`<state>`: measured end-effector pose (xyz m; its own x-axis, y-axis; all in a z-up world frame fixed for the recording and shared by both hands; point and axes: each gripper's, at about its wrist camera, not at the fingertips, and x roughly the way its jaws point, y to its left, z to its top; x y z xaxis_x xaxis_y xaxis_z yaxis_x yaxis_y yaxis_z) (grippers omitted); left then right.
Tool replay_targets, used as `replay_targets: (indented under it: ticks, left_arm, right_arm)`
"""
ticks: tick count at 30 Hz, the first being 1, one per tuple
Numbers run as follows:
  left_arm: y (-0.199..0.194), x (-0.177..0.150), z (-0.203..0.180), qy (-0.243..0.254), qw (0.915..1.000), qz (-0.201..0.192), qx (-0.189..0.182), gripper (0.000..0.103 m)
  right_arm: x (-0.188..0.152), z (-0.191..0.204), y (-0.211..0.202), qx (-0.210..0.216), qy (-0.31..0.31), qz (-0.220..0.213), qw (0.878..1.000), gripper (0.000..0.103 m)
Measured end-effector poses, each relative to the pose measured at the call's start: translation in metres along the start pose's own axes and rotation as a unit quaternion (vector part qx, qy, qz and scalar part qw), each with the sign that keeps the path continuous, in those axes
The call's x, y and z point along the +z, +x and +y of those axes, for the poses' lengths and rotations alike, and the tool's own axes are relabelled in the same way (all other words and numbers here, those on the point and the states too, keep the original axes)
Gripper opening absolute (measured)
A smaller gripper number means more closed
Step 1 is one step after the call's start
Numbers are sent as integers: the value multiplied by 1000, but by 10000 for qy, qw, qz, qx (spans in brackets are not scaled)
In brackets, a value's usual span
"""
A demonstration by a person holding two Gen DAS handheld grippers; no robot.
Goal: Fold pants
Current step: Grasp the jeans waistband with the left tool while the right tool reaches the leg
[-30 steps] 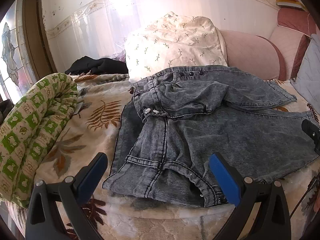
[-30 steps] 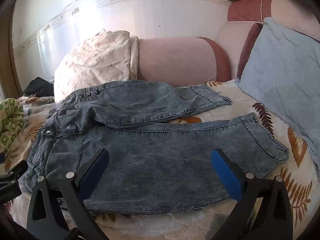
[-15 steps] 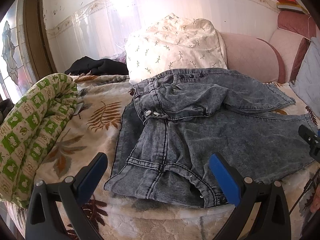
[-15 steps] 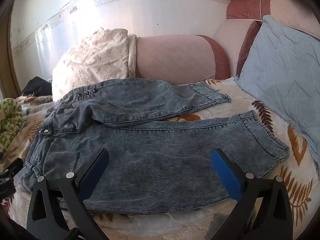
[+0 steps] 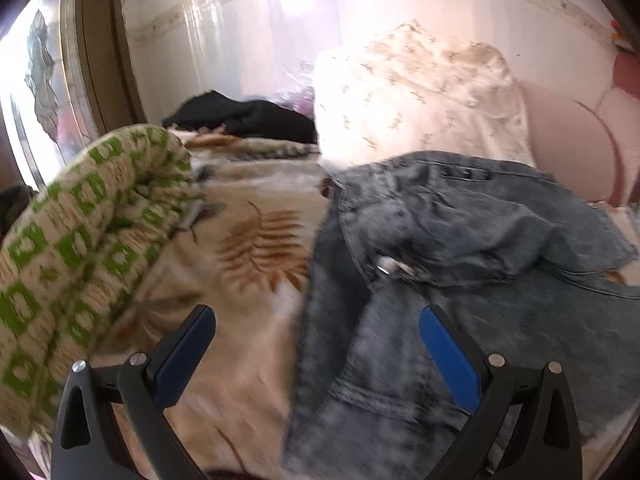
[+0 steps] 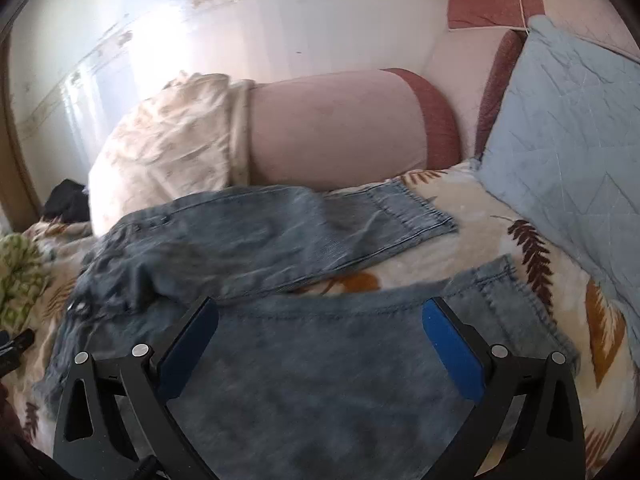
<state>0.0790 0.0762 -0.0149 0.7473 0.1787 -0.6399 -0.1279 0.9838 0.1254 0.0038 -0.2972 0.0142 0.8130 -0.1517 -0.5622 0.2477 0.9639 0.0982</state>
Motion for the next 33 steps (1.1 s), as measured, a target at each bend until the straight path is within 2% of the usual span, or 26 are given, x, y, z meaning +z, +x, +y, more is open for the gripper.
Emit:
replay_targets:
  ticks: [6, 10, 13, 17, 19, 23, 26, 29, 31, 33]
  left_arm:
    - [25, 8, 0, 181, 9998, 126, 4, 103]
    - [40, 15, -5, 491, 9985, 192, -114, 103]
    - [56, 39, -6, 808, 9966, 136, -47, 103]
    - [85, 80, 2, 718, 9973, 96, 130, 103]
    - [105, 98, 2, 696, 9972, 176, 228, 103]
    - [140, 123, -8, 884, 9951, 424, 163, 103]
    - [167, 138, -9, 744, 9942, 771, -86, 103]
    - [199, 148, -3, 309, 9894, 1355, -429, 103]
    - [214, 151, 2, -63, 9845, 1595, -726, 100]
    - [221, 151, 6, -426, 9774, 1753, -1104, 78]
  right_arm:
    - [19, -26, 17, -141, -48, 1, 9999, 103]
    - [49, -49, 49, -152, 25, 180, 9997, 103]
    - [81, -66, 88, -183, 69, 582, 9981, 103]
    - [117, -83, 138, -210, 412, 943, 9945, 99]
    - [125, -82, 153, -266, 457, 994, 9936, 99]
    - [126, -70, 179, -450, 183, 1067, 9931, 99]
    - [123, -63, 194, -591, 36, 1209, 9909, 94]
    - [126, -62, 204, -602, 54, 1247, 9904, 93]
    - [132, -62, 210, -603, 64, 1232, 9905, 93]
    - [137, -58, 216, -623, -4, 1214, 9907, 93]
